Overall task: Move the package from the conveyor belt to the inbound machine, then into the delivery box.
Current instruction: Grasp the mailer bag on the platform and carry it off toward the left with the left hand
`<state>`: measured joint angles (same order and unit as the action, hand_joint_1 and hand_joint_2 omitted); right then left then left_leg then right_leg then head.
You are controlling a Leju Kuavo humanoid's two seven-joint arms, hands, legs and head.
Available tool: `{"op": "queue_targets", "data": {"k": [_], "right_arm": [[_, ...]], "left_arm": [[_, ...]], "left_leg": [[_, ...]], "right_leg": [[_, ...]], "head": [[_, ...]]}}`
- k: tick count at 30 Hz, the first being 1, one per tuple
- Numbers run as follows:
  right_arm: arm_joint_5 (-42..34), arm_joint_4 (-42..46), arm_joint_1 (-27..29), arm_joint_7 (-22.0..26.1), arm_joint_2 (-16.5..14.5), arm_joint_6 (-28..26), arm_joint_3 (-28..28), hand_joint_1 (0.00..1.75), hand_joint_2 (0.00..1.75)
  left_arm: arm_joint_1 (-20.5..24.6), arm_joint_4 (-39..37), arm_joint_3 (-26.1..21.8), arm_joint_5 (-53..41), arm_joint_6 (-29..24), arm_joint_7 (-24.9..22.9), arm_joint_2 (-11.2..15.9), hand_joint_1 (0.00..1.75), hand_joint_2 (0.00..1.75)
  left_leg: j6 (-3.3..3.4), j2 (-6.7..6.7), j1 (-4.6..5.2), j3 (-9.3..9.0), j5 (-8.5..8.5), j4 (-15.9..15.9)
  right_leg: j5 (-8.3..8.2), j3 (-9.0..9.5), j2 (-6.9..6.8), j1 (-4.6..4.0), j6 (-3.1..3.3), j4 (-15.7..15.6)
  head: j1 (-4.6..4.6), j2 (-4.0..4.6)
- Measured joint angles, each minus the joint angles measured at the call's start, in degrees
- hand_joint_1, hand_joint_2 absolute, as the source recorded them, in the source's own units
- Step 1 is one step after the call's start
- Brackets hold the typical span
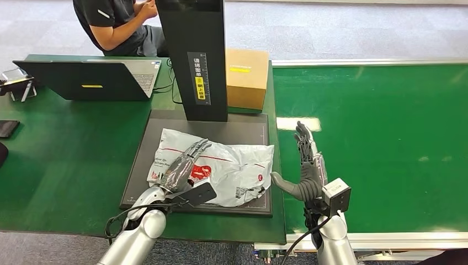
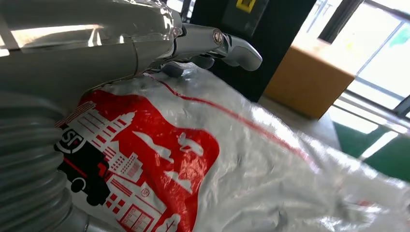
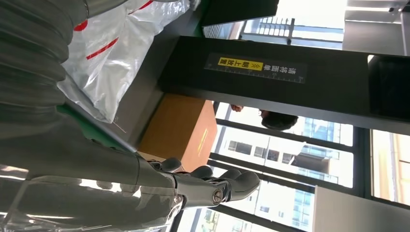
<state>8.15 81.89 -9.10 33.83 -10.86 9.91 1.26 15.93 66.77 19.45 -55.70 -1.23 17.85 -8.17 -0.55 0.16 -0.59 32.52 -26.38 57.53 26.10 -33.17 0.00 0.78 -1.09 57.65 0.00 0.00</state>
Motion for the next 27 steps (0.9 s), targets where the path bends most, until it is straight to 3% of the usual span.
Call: {"op": "queue_targets", "data": {"k": [2,4,13,23,27], "right_arm": [[-0.01,-0.21,-0.04,0.05,-0.04,0.01,0.11,0.00,1.75],[-0.07,-0.38,-0.08,0.22,-0.16,0.17,0.17,0.00,1.75],[-0.71,-1.07,-0.35,0.52,-0.33,0.34,0.49,0.00,1.75],[-1.21,-1.21,-0.84,0.57,-0.38,0.34,0.52,0.00,1.75],[-1.46,-1.22,-0.89,0.57,-0.42,0.44,0.55,0.00,1.75]], "left_arm": [[0.84,-2.33,0.09,0.23,1.39,-0.33,0.00,1.35,1.75],[1.72,-4.43,0.10,1.48,3.17,0.08,-0.01,1.75,1.75],[5.26,-10.33,-0.36,5.75,7.45,0.68,-0.12,1.75,1.75],[5.85,-11.26,-0.64,6.40,6.53,0.78,-0.22,1.75,1.75],[5.42,-11.26,-1.39,6.32,3.58,-0.21,-0.06,1.75,1.75]], "left_leg": [[0.00,0.00,0.00,0.00,0.00,0.00],[0.00,0.01,0.00,-0.01,0.00,0.00],[0.02,0.06,0.00,-0.32,-0.01,-0.01],[0.02,0.06,0.00,-0.54,0.00,-0.01],[0.02,0.05,0.00,-0.53,0.00,-0.02]], "right_leg": [[0.00,0.01,-0.01,0.00,0.00,0.00],[0.00,0.03,-0.01,0.00,0.00,0.00],[0.01,0.41,-0.10,0.04,-0.01,0.00],[-0.01,0.62,-0.10,0.04,-0.03,-0.01],[0.00,0.62,-0.07,0.02,-0.02,0.00]], "head": [[0.01,0.00],[0.01,0.00],[0.00,0.00],[0.00,0.00],[0.01,0.00]]}}
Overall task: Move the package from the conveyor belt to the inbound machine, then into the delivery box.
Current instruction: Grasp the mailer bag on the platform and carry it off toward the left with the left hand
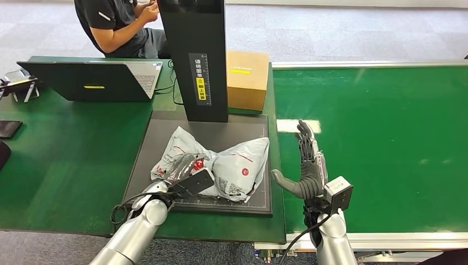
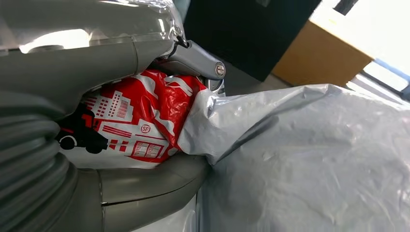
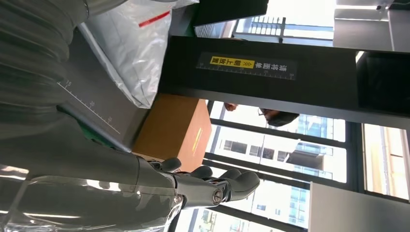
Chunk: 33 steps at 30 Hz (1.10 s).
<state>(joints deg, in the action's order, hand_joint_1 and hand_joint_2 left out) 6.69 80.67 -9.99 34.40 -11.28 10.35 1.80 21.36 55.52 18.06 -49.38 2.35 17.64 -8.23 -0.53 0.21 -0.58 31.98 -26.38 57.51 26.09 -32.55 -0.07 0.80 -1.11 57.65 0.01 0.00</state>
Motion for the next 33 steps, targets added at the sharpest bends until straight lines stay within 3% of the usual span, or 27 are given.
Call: {"op": "queue_targets", "data": {"k": [5,21,27,33], "right_arm": [[-1.80,0.00,0.04,0.00,0.00,1.51,0.41,0.00,1.75],[-2.65,0.00,0.05,0.02,-0.04,2.52,1.06,0.00,1.75],[-5.03,0.20,0.61,0.11,-0.04,5.32,1.70,0.00,1.75],[-5.10,0.63,1.38,0.11,-0.04,5.56,2.51,0.00,1.75]], "left_arm": [[-0.41,0.31,-2.32,-0.38,-2.73,-0.85,0.95,1.75,1.75],[-1.02,1.33,-4.56,-1.70,-3.42,-1.60,1.39,1.75,1.75],[-1.57,2.85,-7.28,-8.14,-10.88,-5.23,3.61,1.75,1.75],[-2.25,5.28,-16.69,-14.37,-18.56,-9.46,8.28,1.75,1.75]], "left_leg": [[-0.05,-0.07,-0.01,-0.08,-0.03,-0.03],[-0.09,-0.07,-0.01,-0.17,0.00,-0.05],[-0.13,-0.14,-0.04,-0.21,0.02,-0.07],[-0.24,-0.15,-0.08,-0.03,0.11,-0.10]], "right_leg": [[0.00,0.00,0.10,-0.02,0.02,0.00],[-0.03,0.08,0.10,-0.03,0.07,0.01],[-0.04,0.06,0.15,-0.06,0.10,0.02],[-0.05,-0.17,0.17,-0.10,0.14,0.06]], "head": [[-0.01,0.00],[0.01,0.00],[-0.01,0.00],[-0.02,0.00]]}}
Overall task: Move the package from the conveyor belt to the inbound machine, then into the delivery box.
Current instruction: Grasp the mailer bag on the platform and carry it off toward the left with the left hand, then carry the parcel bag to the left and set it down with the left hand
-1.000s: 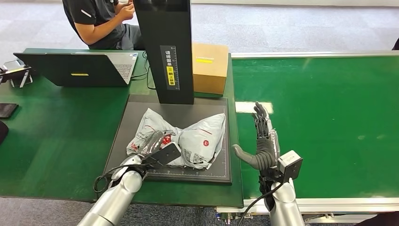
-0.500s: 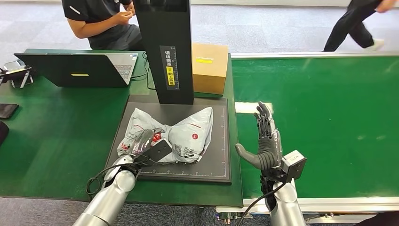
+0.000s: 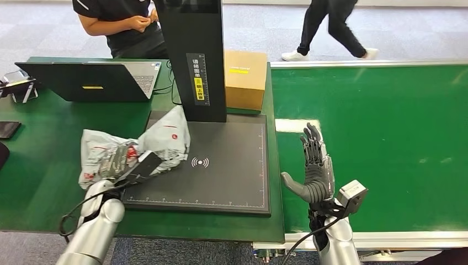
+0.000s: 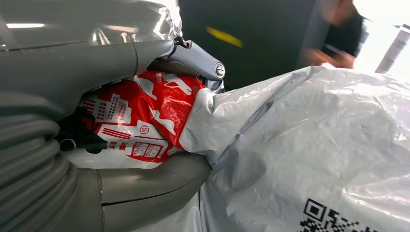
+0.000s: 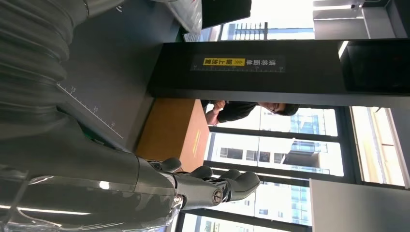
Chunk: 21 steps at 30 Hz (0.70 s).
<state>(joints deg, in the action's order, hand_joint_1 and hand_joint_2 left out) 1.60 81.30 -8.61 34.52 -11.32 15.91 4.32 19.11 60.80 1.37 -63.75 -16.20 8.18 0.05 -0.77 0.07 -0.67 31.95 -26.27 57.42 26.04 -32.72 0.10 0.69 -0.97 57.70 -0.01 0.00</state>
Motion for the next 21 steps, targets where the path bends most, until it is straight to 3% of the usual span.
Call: {"op": "queue_targets", "data": {"k": [4,8,13,14,17,18,21], "right_arm": [[-0.08,0.51,0.08,-0.02,0.00,-0.63,0.08,0.00,1.75],[-0.33,1.56,0.38,-0.20,0.00,-1.04,0.14,0.00,1.75],[-0.62,2.67,0.70,-0.43,-0.20,-1.12,0.15,0.00,1.75],[-0.66,2.86,0.77,-0.51,-0.28,-1.16,0.16,0.00,1.75],[-0.78,3.33,0.91,-0.83,-0.44,-1.25,0.16,0.00,1.75],[-0.80,3.46,0.93,-0.95,-0.48,-1.25,0.16,0.00,1.75],[-0.82,3.73,0.95,-1.22,-0.55,-1.25,0.16,0.00,1.75]], "left_arm": [[1.43,0.29,-7.58,-2.68,-6.38,-3.62,2.61,1.75,1.75],[3.26,1.21,-13.92,-3.06,-10.03,-1.59,3.54,1.75,1.75],[3.74,2.78,-17.33,-3.06,-15.34,-0.03,3.44,1.75,1.75],[3.91,2.84,-17.80,-3.08,-16.01,-0.14,3.42,1.58,1.75],[4.50,2.85,-19.15,-3.47,-17.39,-0.61,3.39,0.27,1.75],[4.66,2.85,-19.51,-3.83,-17.54,-0.82,3.39,0.00,1.75],[5.06,2.76,-20.32,-5.18,-17.56,-1.52,3.32,0.00,1.75]], "left_leg": [[0.01,0.00,-0.01,0.23,0.06,0.01],[0.01,0.01,0.00,0.31,0.06,0.02],[0.05,0.02,0.05,0.38,0.02,0.03],[0.05,0.01,0.06,0.38,0.02,0.03],[0.05,0.02,0.06,0.38,0.02,0.04],[0.05,0.02,0.06,0.38,0.02,0.04],[0.05,0.02,0.05,0.38,0.02,0.04]], "right_leg": [[-0.01,-0.21,-0.02,0.01,0.00,0.02],[0.00,-0.26,-0.03,0.06,-0.01,0.00],[-0.01,-0.32,-0.03,0.08,-0.03,-0.04],[-0.01,-0.32,-0.03,0.08,-0.03,-0.04],[-0.01,-0.33,-0.04,0.07,-0.03,-0.04],[-0.01,-0.33,-0.04,0.06,-0.03,-0.04],[-0.01,-0.34,-0.03,0.05,-0.03,-0.04]], "head": [[0.02,0.00],[0.02,0.00],[0.02,0.00],[0.02,0.00],[0.02,0.00],[0.01,0.00],[0.01,0.00]]}}
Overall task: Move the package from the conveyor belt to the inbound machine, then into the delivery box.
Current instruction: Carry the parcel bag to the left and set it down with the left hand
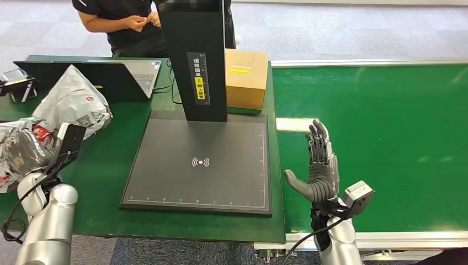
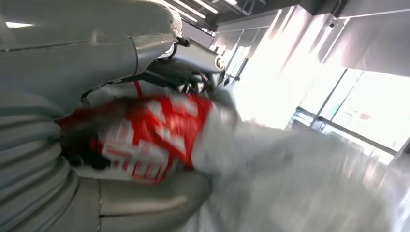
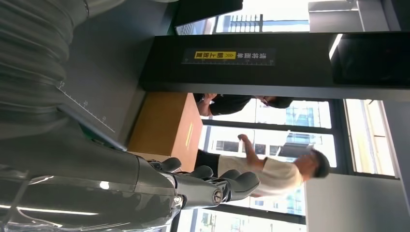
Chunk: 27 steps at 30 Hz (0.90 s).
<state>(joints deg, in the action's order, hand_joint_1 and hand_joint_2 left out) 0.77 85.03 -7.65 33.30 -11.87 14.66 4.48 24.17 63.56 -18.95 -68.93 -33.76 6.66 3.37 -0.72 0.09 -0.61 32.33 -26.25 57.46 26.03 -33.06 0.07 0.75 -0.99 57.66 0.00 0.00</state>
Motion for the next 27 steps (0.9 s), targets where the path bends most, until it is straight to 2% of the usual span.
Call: {"op": "queue_targets", "data": {"k": [6,15,20,25,27], "right_arm": [[-0.01,0.33,0.07,-0.11,-0.10,-0.02,0.00,0.00,1.75],[-0.01,0.58,0.34,-0.16,-0.28,0.02,0.00,0.00,1.75],[-0.01,0.58,0.41,-0.16,-0.28,0.13,0.02,0.00,1.75],[-0.13,0.58,0.41,-0.16,-0.28,0.33,0.10,0.00,1.75],[-0.19,0.58,0.41,-0.16,-0.28,0.33,0.13,0.00,1.75]], "left_arm": [[0.28,-0.59,-0.53,0.96,2.46,-0.12,-0.48,0.00,1.75],[0.24,-0.70,-0.33,0.66,1.12,1.68,-1.09,0.00,1.75],[-0.22,0.19,1.30,5.65,1.35,7.27,-1.90,0.00,1.75],[-1.82,4.06,3.89,21.14,8.98,15.53,-4.33,0.00,1.75],[-2.37,5.38,4.72,23.98,10.73,17.00,-5.15,0.00,1.75]], "left_leg": [[0.00,0.00,0.00,0.02,0.00,0.00],[0.00,0.00,0.01,0.04,0.00,0.00],[0.00,0.00,0.01,0.04,0.00,0.01],[0.01,0.01,0.01,0.07,0.00,0.01],[0.01,0.01,0.01,0.08,-0.01,0.02]], "right_leg": [[0.00,-0.01,0.00,0.00,0.00,0.00],[0.00,-0.03,0.00,0.01,0.00,0.00],[0.00,-0.03,0.00,0.01,0.00,0.00],[0.00,-0.04,0.00,0.02,0.00,-0.01],[0.00,-0.05,0.00,0.02,-0.01,-0.01]], "head": [[0.01,0.00],[0.01,0.00],[0.00,0.00],[0.01,0.00],[0.01,0.00]]}}
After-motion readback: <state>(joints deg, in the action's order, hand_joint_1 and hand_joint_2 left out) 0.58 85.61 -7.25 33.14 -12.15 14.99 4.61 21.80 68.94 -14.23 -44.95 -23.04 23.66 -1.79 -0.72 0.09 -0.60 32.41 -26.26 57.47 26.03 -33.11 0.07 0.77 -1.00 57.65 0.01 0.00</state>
